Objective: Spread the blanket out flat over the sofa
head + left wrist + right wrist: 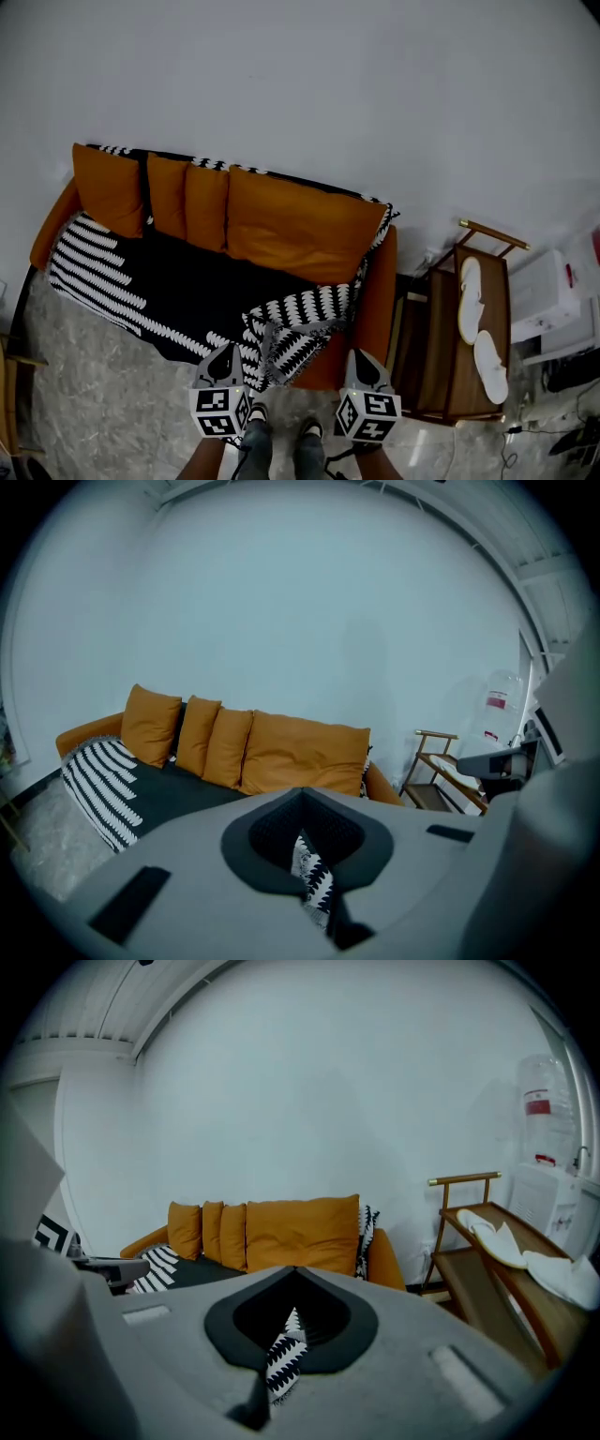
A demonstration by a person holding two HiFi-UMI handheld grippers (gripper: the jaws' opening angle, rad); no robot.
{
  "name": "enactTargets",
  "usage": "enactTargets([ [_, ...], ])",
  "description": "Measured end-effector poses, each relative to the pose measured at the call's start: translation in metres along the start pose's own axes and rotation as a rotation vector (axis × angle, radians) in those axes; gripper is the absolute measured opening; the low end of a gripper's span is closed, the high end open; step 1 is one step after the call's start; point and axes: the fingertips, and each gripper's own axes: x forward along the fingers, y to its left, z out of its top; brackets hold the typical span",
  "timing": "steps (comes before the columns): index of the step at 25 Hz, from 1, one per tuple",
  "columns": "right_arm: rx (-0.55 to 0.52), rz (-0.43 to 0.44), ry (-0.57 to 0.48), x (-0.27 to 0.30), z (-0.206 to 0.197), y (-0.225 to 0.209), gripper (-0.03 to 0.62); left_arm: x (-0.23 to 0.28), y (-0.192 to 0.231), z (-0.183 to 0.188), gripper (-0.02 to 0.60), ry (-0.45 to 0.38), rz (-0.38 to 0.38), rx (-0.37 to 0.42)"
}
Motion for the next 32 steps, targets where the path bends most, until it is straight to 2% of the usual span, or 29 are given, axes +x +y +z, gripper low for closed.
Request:
enactTargets([
  [11,0.016,-0.006,0.095,0.065,-0.092,-0.017,0.005,0.07,0.02,-0.09,-0.002,0.078,0.006,-0.022],
  [20,-0.006,-0.011,0.145,0.103,-0.161,-0.03,0.005,0.108,0.036,-0.157,-0.002,0.104,0.027,-0.034],
  [25,0.004,-0.015,0.167,0.108,-0.18,-0.031,0.005,0.114,0.036,-0.176,-0.002,0.126,0.023,-0.036],
  [32,0.006,-0.015,0.178,0.112,-0.18,-0.029,0.005,0.12,0.04,-0.175,-0.002,0.13,0.027,-0.037],
])
